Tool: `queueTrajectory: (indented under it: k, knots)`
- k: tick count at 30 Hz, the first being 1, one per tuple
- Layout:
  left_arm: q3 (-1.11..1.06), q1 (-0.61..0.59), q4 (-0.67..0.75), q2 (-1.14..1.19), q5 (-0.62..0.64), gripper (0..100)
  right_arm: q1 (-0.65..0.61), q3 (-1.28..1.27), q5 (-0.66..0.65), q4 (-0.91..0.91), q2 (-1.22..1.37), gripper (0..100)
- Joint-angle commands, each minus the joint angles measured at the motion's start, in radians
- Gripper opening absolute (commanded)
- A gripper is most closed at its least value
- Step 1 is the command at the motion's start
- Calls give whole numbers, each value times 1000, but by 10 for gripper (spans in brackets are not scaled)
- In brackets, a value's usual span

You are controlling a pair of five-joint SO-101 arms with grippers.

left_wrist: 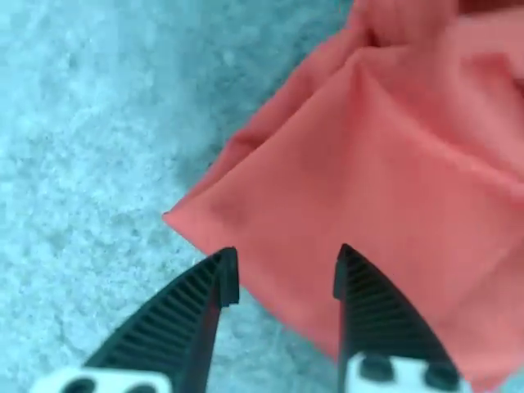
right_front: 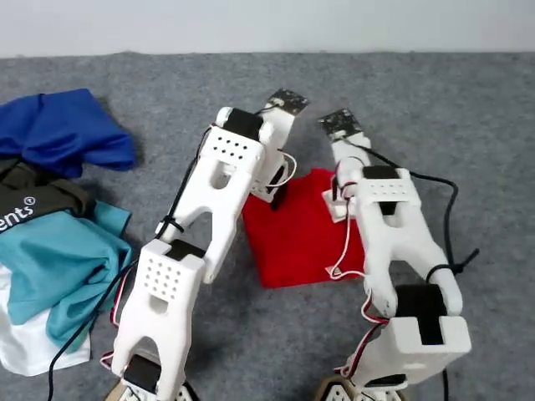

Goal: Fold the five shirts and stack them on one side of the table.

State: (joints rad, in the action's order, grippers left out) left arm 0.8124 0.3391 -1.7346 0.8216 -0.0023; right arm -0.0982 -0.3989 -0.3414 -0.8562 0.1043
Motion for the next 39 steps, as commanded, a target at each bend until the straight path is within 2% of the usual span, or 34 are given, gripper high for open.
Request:
queueTrajectory:
  k: [1,7,14,17,21,25,28,39]
  knots:
    - [8,-12,-11,6,-6,190,-7,37,-14,-13,-54,204]
    - [10,-12,-11,38,-8,189,67,97,-17,-113,-59,214]
    - [5,-12,-11,38,-8,189,205,325,-34,-315,-59,214]
    - [2,-12,-12,40,-8,189,200,367,-34,-380,-56,214]
    - [2,-12,-14,40,-8,188,107,358,-31,-427,-47,214]
    - [2,-12,-15,38,-8,188,30,290,-29,-341,-10,214]
    - [2,-12,-17,38,-8,188,25,253,-29,-265,50,214]
    - [2,-9,-17,38,-8,188,7,255,-34,-157,292,210]
